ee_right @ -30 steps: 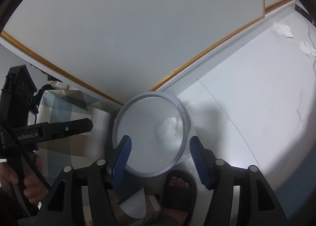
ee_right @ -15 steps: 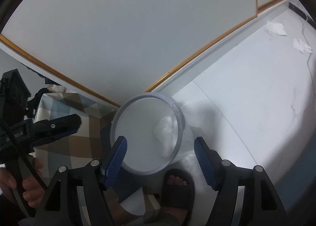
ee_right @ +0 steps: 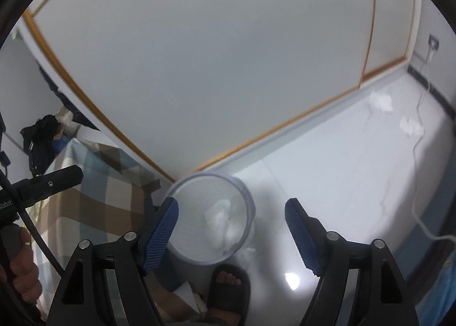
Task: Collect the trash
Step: 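Move both tools back over the table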
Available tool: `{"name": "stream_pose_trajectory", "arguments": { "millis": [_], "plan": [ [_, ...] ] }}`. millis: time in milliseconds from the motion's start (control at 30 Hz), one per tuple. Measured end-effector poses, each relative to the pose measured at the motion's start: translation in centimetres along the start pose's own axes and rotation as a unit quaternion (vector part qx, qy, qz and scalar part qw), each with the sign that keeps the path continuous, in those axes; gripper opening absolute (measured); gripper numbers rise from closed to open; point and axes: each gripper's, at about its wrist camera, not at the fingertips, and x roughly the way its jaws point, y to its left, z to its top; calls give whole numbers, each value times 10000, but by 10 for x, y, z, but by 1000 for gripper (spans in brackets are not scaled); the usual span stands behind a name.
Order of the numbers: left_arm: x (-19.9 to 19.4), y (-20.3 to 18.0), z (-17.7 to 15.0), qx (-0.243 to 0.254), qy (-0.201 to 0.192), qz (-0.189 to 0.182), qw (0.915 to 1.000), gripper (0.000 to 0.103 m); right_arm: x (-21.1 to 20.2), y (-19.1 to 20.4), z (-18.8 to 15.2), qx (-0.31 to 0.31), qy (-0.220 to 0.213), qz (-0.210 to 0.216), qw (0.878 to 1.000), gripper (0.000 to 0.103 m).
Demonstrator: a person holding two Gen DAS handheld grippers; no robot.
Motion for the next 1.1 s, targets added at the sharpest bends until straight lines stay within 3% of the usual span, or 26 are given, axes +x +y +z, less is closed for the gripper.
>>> {"name": "stream_pose_trajectory", "arguments": {
  "millis": [133, 267, 433, 633, 1100],
  "plan": [
    [-33, 12, -2, -102, -383, 170, 9991, 75, -35, 25, 8, -219, -320, -246, 9989, 84],
    [-66, 27, -9, -240, -733, 347, 9964, 75, -69, 53, 11, -436, -586, -199, 9971, 86],
    [-110, 55, -26, -508, -1203, 522, 9901, 75, -103, 91, 7, -729, -892, -103, 9933, 86],
    [-151, 85, -43, -705, -1600, 858, 9809, 75, -132, 149, -7, -1097, -1157, -145, 9871, 95],
    [-215, 182, -98, -1466, -1909, 1375, 9608, 75, -152, 295, -65, -2172, -1288, 236, 9673, 96]
  ]
}}
